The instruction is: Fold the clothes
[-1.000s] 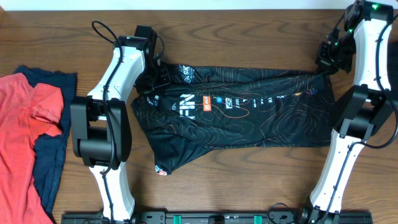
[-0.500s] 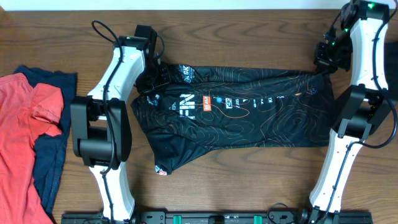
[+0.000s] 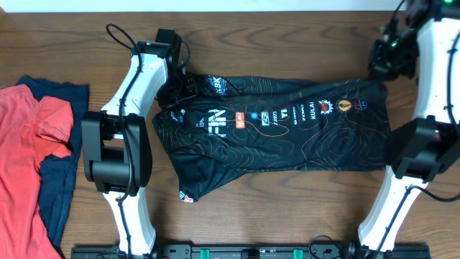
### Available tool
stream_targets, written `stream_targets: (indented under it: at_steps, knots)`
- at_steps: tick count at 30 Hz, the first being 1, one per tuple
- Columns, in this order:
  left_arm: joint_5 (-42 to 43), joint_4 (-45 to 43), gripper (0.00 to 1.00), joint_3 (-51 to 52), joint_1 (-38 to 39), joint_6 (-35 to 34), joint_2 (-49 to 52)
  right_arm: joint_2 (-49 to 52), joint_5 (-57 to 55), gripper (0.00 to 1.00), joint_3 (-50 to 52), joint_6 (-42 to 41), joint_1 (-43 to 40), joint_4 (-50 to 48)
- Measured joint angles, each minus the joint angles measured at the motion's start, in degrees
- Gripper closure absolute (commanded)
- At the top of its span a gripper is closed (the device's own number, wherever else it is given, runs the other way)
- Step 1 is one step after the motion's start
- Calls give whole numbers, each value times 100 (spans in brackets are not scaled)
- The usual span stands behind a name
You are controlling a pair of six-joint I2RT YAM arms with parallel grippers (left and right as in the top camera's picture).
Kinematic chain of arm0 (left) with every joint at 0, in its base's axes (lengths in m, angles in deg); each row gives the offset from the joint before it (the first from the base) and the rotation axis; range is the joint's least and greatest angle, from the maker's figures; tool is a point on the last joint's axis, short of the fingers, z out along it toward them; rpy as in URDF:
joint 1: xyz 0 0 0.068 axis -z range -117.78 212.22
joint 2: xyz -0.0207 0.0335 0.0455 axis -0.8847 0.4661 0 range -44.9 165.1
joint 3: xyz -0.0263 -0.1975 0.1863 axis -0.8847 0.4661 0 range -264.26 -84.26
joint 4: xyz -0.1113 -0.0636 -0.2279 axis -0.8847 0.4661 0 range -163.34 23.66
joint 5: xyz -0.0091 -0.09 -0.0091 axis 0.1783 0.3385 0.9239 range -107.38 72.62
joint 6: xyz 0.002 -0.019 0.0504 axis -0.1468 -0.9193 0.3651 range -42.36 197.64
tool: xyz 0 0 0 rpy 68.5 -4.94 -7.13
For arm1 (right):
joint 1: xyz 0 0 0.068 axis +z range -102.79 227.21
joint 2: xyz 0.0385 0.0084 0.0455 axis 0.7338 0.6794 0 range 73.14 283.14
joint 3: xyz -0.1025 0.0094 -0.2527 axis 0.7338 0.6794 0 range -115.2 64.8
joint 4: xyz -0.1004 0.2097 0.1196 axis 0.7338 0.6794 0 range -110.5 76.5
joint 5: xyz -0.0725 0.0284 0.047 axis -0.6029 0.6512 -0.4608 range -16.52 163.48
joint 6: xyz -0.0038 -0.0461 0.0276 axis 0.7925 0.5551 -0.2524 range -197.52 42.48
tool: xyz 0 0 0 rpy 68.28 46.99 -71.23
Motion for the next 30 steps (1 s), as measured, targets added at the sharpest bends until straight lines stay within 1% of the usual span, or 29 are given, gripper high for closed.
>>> stream_targets:
  at_steps: [5,10,17,23,27,30]
  knots:
    - [-2,13,93,0,0,0,0,109,-129,99,1189,-125,205,-474]
    - [0,42,94,0,0,0,0,195,-280,99,1932,-330,120,-1084]
    - [0,42,94,0,0,0,0,195,-686,99,2057,-726,-212,-1646]
    - [57,42,94,0,7,0,0,195,-1080,99,2061,-885,-452,-2225]
    - [131,39,94,0,22,0,0,195,-1102,99,2061,-846,-468,-2583]
    - [146,39,94,0,28,0,0,195,-938,99,2059,-568,-461,-2699]
